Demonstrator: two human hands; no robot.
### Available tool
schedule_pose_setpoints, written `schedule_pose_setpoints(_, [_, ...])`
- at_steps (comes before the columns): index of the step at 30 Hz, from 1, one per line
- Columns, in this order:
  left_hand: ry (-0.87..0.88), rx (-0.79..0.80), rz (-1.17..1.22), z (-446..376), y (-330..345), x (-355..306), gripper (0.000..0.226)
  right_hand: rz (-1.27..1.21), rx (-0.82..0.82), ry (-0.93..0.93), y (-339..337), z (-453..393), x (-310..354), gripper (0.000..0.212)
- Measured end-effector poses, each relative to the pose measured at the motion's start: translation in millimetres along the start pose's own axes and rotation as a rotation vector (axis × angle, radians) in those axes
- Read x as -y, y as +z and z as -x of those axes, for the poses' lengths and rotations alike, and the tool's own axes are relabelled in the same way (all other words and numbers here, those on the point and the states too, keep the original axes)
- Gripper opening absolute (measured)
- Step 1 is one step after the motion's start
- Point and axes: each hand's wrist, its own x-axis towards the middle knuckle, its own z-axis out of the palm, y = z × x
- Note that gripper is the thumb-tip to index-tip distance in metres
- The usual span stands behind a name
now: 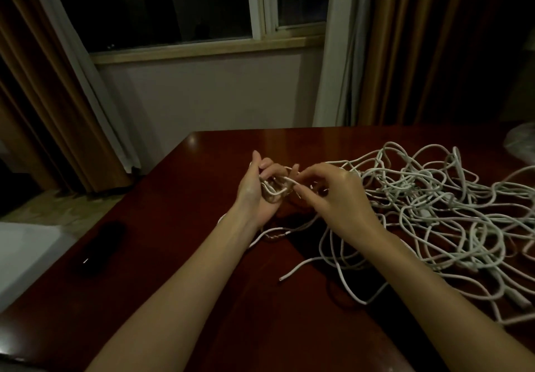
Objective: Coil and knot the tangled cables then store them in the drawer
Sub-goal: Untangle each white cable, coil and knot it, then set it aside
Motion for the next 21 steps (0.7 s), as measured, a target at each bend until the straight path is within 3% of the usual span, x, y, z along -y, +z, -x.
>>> schedule_pose_setpoints(9, [-0.006, 0.045, -0.136, -0.7, -5.1, -4.0, 0.051, 0.202, 0.177, -0.019, 8.6, 3.1, 8.5, 0.013])
schedule_pose_setpoints(15, [0.027, 0.021, -0.192, 0.5, -5.2, -15.7, 0.052, 0.106, 0.222, -0.06, -10.1, -2.2, 0.4, 0.009])
schedule_pose_setpoints(21, [0.004, 0.048, -0.48, 3.0, 0.1, -1.9, 0.053, -0.003, 0.219, -0.151, -5.3, -1.4, 11.9, 0.011])
